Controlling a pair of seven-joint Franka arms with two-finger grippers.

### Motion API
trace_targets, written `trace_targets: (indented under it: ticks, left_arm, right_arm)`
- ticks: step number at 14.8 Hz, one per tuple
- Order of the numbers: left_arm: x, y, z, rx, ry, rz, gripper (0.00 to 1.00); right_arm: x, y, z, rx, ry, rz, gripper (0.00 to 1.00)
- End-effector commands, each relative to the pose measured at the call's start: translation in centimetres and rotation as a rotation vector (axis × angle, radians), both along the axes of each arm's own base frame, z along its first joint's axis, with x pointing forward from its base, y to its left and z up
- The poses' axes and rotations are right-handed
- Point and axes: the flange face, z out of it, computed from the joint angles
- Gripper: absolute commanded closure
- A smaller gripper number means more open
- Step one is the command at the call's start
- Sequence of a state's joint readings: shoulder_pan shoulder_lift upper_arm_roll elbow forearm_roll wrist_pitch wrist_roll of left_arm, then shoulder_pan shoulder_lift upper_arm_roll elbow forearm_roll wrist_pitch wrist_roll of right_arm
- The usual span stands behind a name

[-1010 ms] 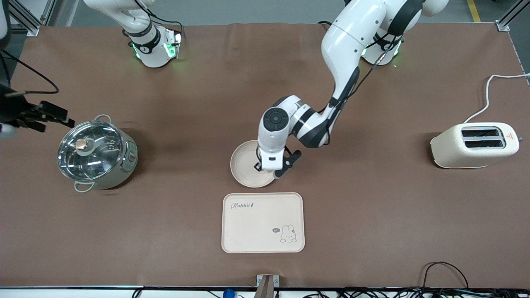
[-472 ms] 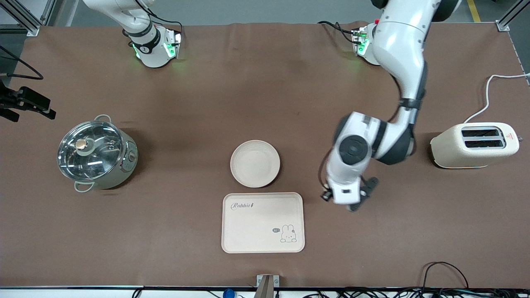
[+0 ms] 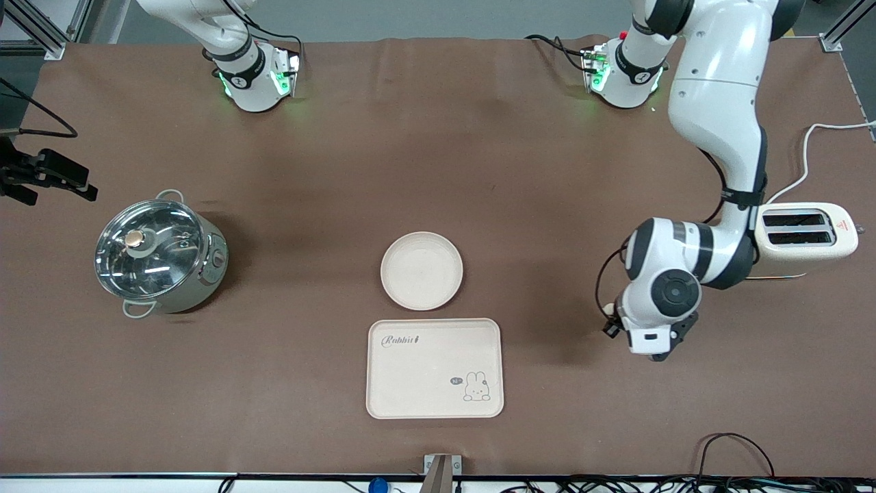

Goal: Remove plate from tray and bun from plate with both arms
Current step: 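Carry the bun with the left gripper toward the toaster, then lower the bun beside the toaster and open the left gripper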

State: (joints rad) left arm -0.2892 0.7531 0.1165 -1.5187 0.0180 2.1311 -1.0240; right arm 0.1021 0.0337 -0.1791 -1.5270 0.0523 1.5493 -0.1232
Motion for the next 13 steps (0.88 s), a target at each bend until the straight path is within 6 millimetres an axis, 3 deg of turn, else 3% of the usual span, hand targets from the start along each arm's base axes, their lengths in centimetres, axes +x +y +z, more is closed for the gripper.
trace_targets:
  ticks: [1,2,3,4,7,10,11,13]
  left_arm:
    - [0.2,2.6,-2.0,-0.041,0.014,0.025,0.78]
    - [0.2,3.4,-2.6,-0.047,0.025,0.029,0.57]
    - [0.3,3.5,-2.6,-0.046,0.024,0.025,0.19]
    - [0.4,3.7,-2.1,-0.042,0.017,0.022,0.00]
    - [1.2,3.6,0.9,-0.048,-0.024,0.021,0.00]
    - [2.2,3.9,7.9,-0.064,-0.043,-0.012,0.00]
    - [2.4,3.8,9.2,-0.070,-0.044,-0.028,0.00]
    - [2.4,3.7,9.6,-0.075,-0.045,-0.028,0.00]
  right_arm:
    - [-0.3,0.6,0.4,-0.021,0.021,-0.024,0.00]
    - [-0.2,0.8,0.4,-0.021,0.021,-0.021,0.00]
    - [-0.2,0.8,0.4,-0.021,0.021,-0.019,0.00]
    - [-0.2,0.6,0.3,-0.021,0.021,-0.022,0.00]
    - [-0.2,0.4,0.3,-0.021,0.021,-0.024,0.00]
    - [-0.3,-0.4,0.3,-0.026,0.021,-0.038,0.00]
    - [-0.3,-0.6,0.2,-0.024,0.024,-0.041,0.00]
    - [-0.3,-0.8,0.3,-0.026,0.022,-0.039,0.00]
